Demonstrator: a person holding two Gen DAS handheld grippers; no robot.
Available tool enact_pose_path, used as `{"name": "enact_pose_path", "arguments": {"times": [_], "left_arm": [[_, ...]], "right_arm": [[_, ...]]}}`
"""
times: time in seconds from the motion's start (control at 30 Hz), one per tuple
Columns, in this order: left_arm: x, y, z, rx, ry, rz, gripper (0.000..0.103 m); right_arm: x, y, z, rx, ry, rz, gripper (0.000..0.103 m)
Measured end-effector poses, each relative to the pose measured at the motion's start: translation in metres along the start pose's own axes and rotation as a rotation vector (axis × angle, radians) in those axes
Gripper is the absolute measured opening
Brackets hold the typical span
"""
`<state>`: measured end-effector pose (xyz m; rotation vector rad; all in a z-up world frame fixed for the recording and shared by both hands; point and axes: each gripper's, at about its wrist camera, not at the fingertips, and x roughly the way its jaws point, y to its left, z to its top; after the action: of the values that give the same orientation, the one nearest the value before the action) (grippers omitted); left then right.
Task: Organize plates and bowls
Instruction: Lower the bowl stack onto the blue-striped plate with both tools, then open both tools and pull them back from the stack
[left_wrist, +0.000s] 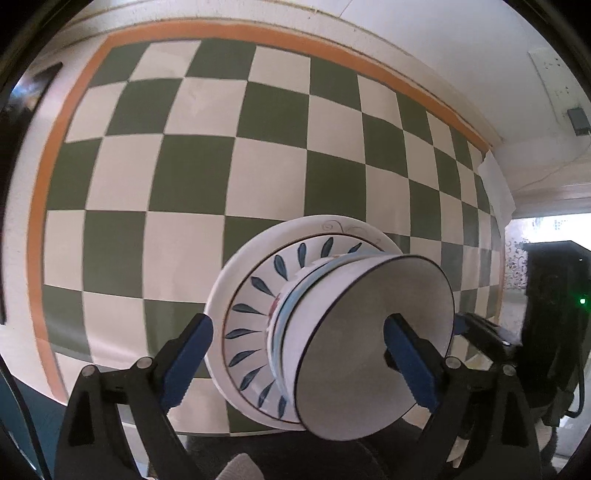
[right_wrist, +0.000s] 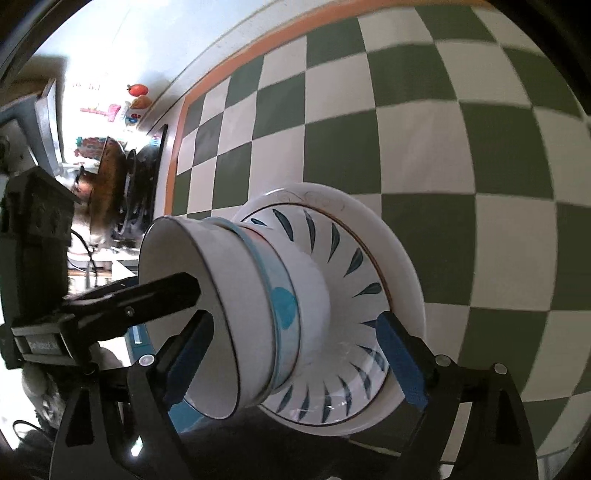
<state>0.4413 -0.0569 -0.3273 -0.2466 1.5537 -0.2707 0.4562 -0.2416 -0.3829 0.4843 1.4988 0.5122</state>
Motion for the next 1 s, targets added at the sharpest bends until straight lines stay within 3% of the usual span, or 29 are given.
{"name": "enact_pose_path", "arguments": {"times": [0.2,0.47,0.53,0.87,1.0], "left_arm": [[-0.03,-0.004,-0.015,0.043,-0.111,0.062,0.095],[-0.095,-0.017,-0.046,0.112,-0.373,0.208,0.095],[-0.106,-0.023,-0.057,0.135,-0.408,0.239,0.103],[-0.152,-0.05,-0.116,0.131,-0.56,0.263,0.103],[-0.166,-0.062,-0.149,0.127,-0.6,0.276,0.103]], "right_arm": [[-0.018,0.016,-0.013,-0.046,-0.071,-0.111,0.096],[-0.075,0.043,-0.055,-0.057,-0.252,-0.222,0.097],[-0.091,0.05,-0.068,-0.044,-0.304,-0.249,0.097],[-0.169,0.089,-0.135,-0.065,-0.528,-0.426,0.098],[-0.192,0.101,-0.164,-0.099,-0.582,-0.442,0.098]]}}
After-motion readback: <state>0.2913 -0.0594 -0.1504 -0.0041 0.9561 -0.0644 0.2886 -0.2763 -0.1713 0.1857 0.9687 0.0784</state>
